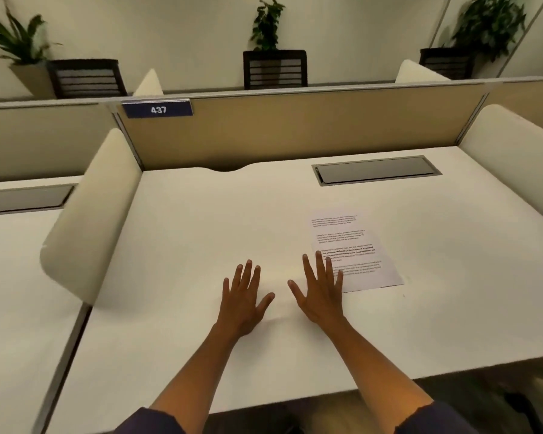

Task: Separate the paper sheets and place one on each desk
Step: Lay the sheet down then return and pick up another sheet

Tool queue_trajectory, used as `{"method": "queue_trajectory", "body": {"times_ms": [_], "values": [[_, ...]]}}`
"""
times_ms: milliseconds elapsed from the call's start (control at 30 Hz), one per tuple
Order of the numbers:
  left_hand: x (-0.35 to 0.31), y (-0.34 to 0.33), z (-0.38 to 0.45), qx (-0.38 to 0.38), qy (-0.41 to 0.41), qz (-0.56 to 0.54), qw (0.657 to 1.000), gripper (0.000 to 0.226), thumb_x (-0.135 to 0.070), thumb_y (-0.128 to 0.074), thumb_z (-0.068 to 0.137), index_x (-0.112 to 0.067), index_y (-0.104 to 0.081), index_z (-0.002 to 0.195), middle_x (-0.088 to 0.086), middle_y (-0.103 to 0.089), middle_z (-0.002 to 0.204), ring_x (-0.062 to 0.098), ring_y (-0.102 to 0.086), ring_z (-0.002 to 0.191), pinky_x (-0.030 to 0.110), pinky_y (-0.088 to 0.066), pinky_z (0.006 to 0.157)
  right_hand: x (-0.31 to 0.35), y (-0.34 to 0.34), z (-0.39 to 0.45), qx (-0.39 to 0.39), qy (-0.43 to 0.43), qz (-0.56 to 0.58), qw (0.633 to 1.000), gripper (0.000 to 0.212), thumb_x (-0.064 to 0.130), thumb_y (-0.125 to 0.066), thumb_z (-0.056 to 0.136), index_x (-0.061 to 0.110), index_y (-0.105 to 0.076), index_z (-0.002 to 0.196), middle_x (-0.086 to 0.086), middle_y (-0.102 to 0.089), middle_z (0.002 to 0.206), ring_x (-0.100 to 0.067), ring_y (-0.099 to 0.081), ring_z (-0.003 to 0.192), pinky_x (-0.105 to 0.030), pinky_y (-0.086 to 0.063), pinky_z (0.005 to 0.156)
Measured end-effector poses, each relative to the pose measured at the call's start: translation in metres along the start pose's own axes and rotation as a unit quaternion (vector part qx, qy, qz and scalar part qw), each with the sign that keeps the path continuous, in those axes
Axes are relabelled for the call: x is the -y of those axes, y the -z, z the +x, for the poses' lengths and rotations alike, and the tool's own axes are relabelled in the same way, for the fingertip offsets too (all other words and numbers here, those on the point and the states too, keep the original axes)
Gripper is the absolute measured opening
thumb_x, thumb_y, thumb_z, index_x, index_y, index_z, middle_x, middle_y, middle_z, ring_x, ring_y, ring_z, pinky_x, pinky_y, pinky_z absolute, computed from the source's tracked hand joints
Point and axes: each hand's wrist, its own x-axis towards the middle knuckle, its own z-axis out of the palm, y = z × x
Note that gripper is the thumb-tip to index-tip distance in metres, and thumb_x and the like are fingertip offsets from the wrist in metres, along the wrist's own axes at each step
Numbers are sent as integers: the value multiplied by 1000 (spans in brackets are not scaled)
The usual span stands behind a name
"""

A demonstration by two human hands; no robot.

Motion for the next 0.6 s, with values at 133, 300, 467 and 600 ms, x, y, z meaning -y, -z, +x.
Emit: {"method": "queue_trajectory", "body": {"times_ms": [133, 300, 467, 600], "values": [[45, 16, -51, -37, 41, -2, 998, 77, -62, -23, 96, -23, 7, 154, 0, 18, 163, 21, 17, 150, 50, 2, 121, 61, 1, -26, -8, 59, -11, 998, 79, 72, -23, 91, 35, 6, 154, -2, 11, 166, -27, 8, 153, -56, 3, 120], [107, 35, -147, -61, 104, 2, 993, 81, -69, -10, 88, -25, 15, 152, 0, 26, 160, 22, 22, 148, 52, 6, 120, 151, -6, -87, -2, 125, -25, 992, 82, 76, -19, 89, 37, 12, 153, -2, 17, 165, -29, 12, 153, -56, 7, 119], [161, 44, -243, -94, 161, -13, 982, 83, -71, -9, 87, -26, 17, 151, -1, 27, 160, 22, 24, 148, 52, 8, 121, 230, -27, -152, 22, 178, -31, 983, 83, 79, -15, 85, 40, 23, 148, 1, 27, 162, -27, 21, 150, -55, 13, 117], [226, 50, -350, -119, 241, -11, 963, 79, -67, -20, 93, -25, 9, 154, 1, 19, 162, 24, 18, 149, 55, 2, 121, 327, -52, -222, 42, 264, -15, 963, 82, 80, -16, 85, 43, 30, 143, 3, 30, 160, -26, 20, 151, -56, 10, 119]]}}
